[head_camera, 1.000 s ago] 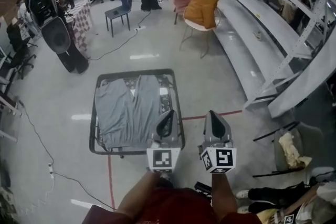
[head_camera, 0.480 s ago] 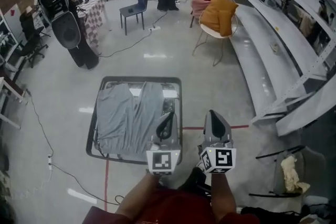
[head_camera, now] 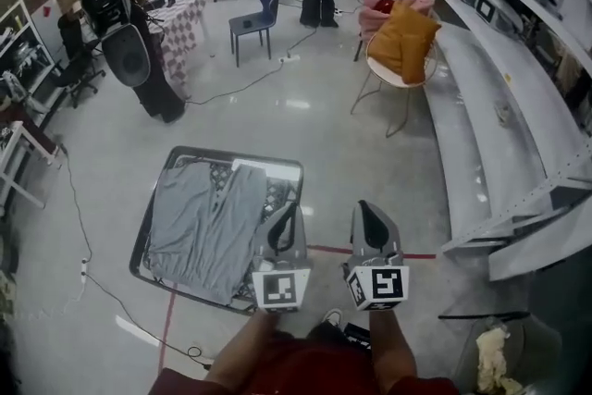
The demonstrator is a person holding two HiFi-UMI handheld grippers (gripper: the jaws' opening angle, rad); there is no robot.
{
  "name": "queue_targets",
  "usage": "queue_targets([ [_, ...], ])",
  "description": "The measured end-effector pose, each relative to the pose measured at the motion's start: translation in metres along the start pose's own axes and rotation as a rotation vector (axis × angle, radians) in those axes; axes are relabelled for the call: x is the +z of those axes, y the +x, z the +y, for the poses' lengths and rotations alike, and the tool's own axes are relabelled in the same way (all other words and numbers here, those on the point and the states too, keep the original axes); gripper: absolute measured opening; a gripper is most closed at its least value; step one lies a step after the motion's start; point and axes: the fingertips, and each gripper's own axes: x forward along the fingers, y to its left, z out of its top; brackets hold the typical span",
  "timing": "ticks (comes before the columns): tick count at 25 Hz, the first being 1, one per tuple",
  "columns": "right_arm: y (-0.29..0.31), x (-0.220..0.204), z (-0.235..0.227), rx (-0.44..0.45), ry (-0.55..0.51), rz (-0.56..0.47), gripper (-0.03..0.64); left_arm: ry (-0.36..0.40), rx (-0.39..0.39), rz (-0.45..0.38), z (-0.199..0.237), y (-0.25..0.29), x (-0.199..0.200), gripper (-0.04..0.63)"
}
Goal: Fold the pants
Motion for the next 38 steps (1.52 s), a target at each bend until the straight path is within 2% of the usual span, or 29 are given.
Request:
queue_targets([
  [8, 0.021, -0.008, -0.074, 0.086, 0.028, 0.001, 0.002, 0.024, 0.11, 0.016, -0.038, 0.049, -0.006, 0.003],
  [16, 0.069, -0.028, -0.074, 0.223, 0.063, 0.01, 0.002, 0.051, 0.231, 0.045, -0.025, 0.072, -0.026, 0.003],
  [20, 0.101, -0.036, -0.059, 0.296, 0.047, 0.016, 0.002, 0.032, 0.317, 0.058, 0.005, 0.081, -0.04, 0.003],
  [24, 0.143, -0.033, -0.038, 0.377, 0.026, 0.022, 0.002, 0.048, 0.394, 0.078, 0.041, 0.089, -0.051, 0.003],
  [27, 0.175, -0.027, -0.01, 0.451, 0.009, 0.009, 0.002, 0.04, 0.46, 0.061, 0.076, 0.092, -0.049, 0.003],
  [31, 0.222, -0.033, 0.032, 0.552, 0.017, 0.002, 0.002, 0.069, 0.56, 0.023, 0.125, 0.091, -0.04, 0.003],
  [36, 0.252, -0.03, 0.099, 0.727, 0.018, -0.015, 0.002, 0.099, 0.714, 0.054, 0.177, 0.062, -0.04, 0.003],
  [38, 0.26, -0.028, 0.123, 0.797, 0.036, -0.022, 0.002, 0.127, 0.783, 0.042, 0.19, 0.047, -0.029, 0.003],
])
